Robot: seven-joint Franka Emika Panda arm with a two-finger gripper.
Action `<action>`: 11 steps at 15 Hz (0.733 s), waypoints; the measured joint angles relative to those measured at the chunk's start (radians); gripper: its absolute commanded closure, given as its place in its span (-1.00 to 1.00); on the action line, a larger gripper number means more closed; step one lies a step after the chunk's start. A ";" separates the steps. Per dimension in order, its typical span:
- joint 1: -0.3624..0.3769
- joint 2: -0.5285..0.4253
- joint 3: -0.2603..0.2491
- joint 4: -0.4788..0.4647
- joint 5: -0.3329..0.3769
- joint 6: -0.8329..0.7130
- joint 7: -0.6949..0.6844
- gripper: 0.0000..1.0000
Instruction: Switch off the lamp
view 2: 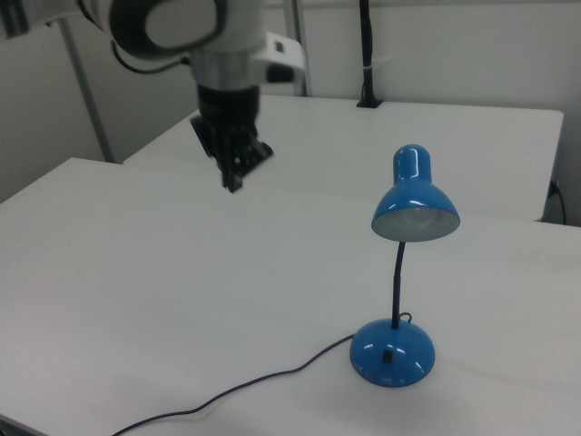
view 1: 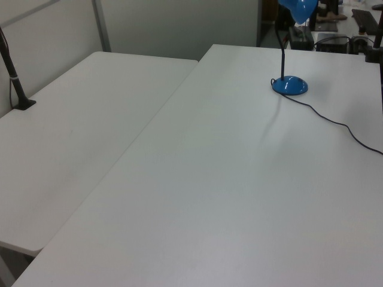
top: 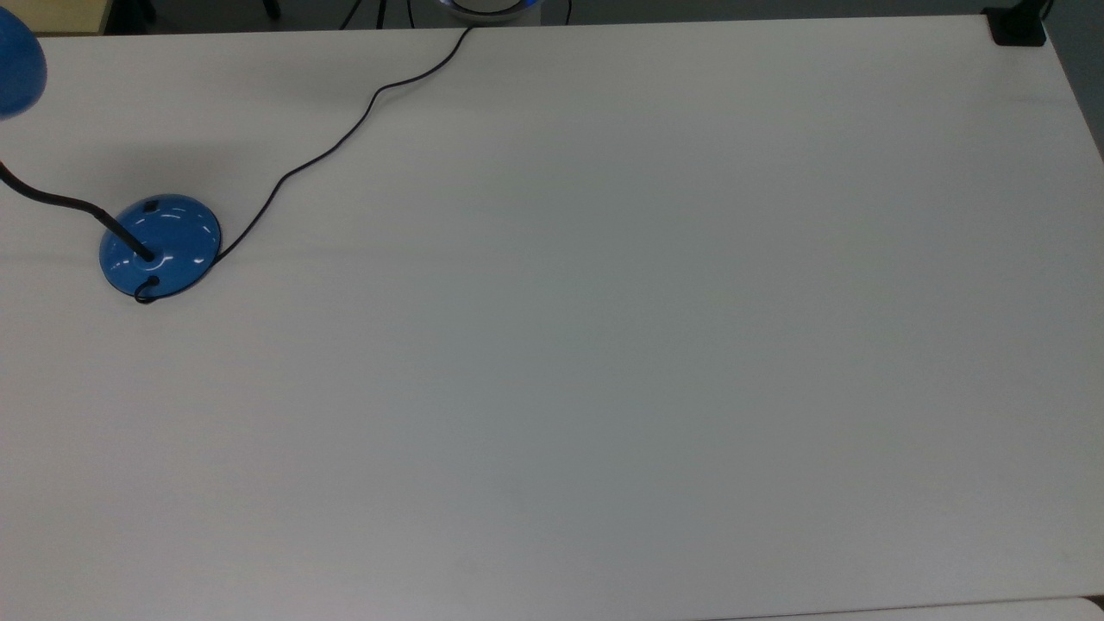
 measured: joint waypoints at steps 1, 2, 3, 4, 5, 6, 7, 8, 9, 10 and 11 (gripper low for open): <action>0.039 -0.001 0.004 0.012 -0.011 0.000 0.039 -1.00; 0.074 -0.001 0.005 0.018 -0.028 0.000 0.056 -1.00; 0.106 -0.001 0.005 0.019 -0.053 0.000 0.064 -1.00; 0.133 0.000 0.006 0.019 -0.078 0.000 0.068 -1.00; 0.151 0.001 0.011 0.020 -0.098 0.000 0.069 -1.00; 0.163 0.003 0.027 0.020 -0.123 0.007 0.069 -1.00; 0.164 0.006 0.041 0.020 -0.146 0.028 0.069 -1.00; 0.164 0.010 0.055 0.019 -0.175 0.062 0.069 -1.00; 0.165 0.017 0.070 0.017 -0.198 0.090 0.069 -1.00; 0.165 0.027 0.086 0.016 -0.214 0.109 0.073 -1.00; 0.166 0.039 0.101 0.015 -0.224 0.123 0.090 -1.00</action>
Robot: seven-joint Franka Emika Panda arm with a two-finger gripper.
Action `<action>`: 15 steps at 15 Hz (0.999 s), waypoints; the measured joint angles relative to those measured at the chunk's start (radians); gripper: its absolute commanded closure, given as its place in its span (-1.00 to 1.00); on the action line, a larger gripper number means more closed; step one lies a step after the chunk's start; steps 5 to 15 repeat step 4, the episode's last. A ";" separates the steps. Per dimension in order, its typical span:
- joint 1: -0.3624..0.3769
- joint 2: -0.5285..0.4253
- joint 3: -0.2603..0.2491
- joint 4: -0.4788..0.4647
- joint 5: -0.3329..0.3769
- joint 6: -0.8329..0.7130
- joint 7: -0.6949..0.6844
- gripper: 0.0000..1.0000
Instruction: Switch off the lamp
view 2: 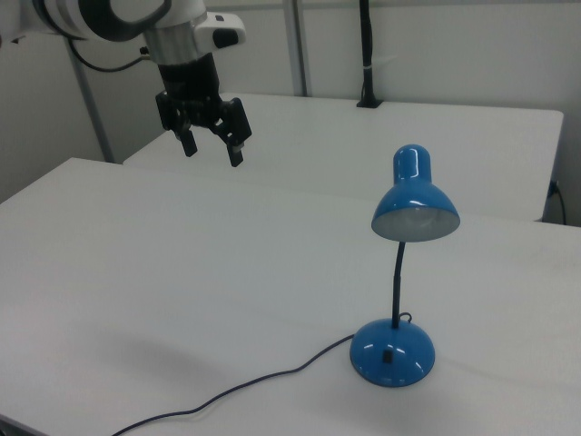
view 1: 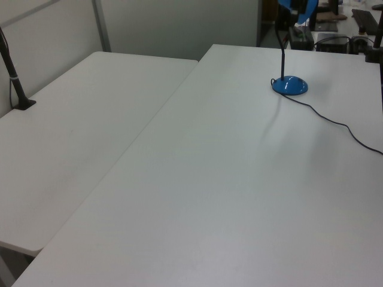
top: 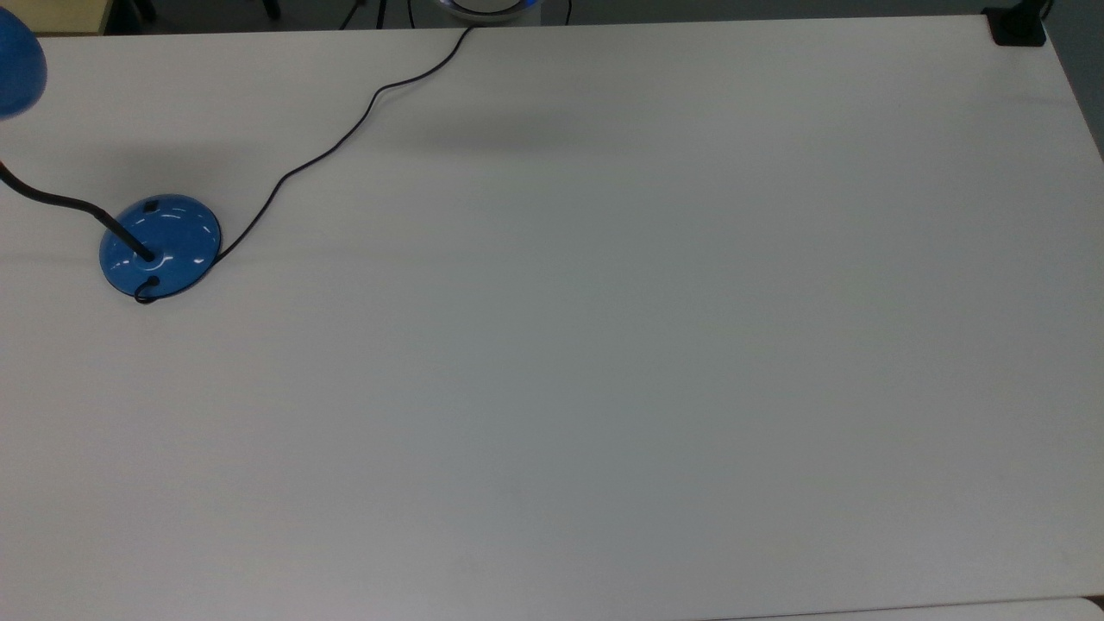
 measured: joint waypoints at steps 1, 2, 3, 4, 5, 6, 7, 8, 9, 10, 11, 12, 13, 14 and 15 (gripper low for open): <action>0.000 0.012 0.011 0.000 -0.007 0.008 0.028 -1.00; 0.001 0.023 0.019 0.000 -0.011 0.017 0.055 -1.00; 0.001 0.026 0.019 0.000 -0.011 0.020 0.062 -1.00; 0.001 0.027 0.019 0.000 -0.011 0.024 0.065 -1.00; 0.001 0.027 0.019 0.000 -0.011 0.024 0.065 -1.00; 0.001 0.027 0.019 0.000 -0.011 0.024 0.065 -1.00; 0.001 0.027 0.019 0.000 -0.011 0.024 0.065 -1.00; 0.001 0.027 0.019 0.000 -0.011 0.024 0.065 -1.00; 0.001 0.027 0.019 0.000 -0.011 0.024 0.065 -1.00; 0.001 0.027 0.019 0.000 -0.011 0.024 0.065 -1.00; 0.001 0.027 0.019 0.000 -0.011 0.024 0.065 -1.00; 0.001 0.027 0.019 0.000 -0.011 0.024 0.065 -1.00; 0.001 0.027 0.019 0.000 -0.011 0.024 0.065 -1.00; 0.001 0.027 0.019 0.000 -0.011 0.024 0.065 -1.00; 0.001 0.027 0.019 0.000 -0.011 0.024 0.065 -1.00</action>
